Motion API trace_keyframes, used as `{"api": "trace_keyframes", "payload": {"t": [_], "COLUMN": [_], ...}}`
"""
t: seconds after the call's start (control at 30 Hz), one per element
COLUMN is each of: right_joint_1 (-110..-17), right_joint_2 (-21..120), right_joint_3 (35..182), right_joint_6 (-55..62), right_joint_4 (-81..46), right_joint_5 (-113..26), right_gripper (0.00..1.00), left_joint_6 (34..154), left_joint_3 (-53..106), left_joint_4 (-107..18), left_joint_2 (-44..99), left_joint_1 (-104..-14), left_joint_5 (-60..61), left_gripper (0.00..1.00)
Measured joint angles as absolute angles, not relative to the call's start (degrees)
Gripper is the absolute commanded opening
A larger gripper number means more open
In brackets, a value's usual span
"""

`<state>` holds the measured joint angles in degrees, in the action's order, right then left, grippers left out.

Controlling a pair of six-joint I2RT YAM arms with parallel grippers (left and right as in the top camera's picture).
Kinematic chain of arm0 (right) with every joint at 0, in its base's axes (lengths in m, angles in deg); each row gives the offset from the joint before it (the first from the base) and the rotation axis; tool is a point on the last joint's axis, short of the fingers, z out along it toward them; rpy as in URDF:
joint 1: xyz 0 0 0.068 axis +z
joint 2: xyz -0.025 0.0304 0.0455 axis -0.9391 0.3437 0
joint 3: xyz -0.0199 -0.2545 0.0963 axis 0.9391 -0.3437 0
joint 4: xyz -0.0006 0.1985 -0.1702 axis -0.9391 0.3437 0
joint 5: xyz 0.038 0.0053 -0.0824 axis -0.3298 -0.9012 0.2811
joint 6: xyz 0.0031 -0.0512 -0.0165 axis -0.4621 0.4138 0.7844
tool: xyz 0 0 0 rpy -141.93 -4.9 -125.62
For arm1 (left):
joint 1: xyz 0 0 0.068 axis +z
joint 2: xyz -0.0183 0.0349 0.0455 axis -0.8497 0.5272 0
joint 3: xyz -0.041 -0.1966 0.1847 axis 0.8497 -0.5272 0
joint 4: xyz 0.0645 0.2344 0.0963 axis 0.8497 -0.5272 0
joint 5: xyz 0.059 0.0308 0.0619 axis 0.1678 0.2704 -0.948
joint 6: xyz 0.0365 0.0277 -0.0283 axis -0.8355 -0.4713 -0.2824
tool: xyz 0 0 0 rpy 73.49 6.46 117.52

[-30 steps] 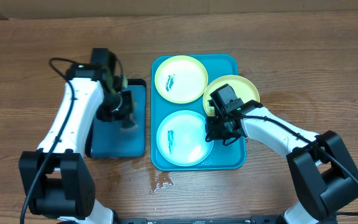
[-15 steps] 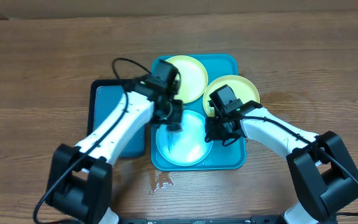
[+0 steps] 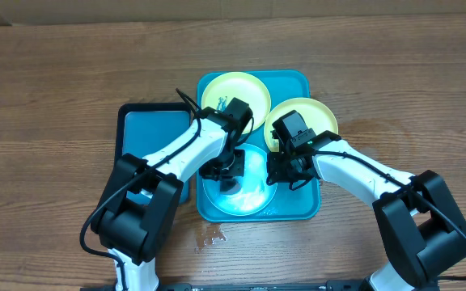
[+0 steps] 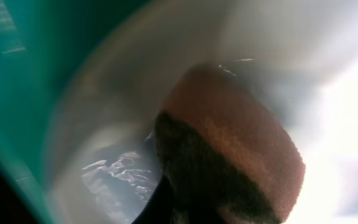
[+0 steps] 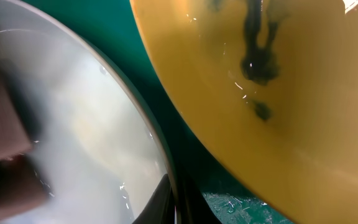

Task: Clean dirty plates on tray and stack at the side
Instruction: 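Scrub the white plate with the held sponge while the right gripper holds it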

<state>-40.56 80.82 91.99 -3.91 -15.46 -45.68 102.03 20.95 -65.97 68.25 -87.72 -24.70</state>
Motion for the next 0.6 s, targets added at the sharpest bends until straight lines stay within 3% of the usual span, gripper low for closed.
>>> {"api": "trace_keyframes", "payload": {"t": [0.3, 0.6], "right_joint_1": [-40.12, -40.23], "right_joint_2": [80.82, 80.77], "right_joint_3": [91.99, 91.99], "right_joint_6": [-4.15, -4.78], "right_joint_4": [-15.89, -15.41], "right_joint_5": [-45.9, -45.27], "right_gripper": [0.04, 0.04], "left_joint_6": [101.22, 90.86], "left_joint_3": [20.91, 20.34], "left_joint_4": [-66.89, -55.2], "left_joint_2": [68.36, 69.3], "left_joint_1": [-82.04, -82.19], "left_joint_5": [-26.73, -7.3], "left_gripper": [0.04, 0.04]}}
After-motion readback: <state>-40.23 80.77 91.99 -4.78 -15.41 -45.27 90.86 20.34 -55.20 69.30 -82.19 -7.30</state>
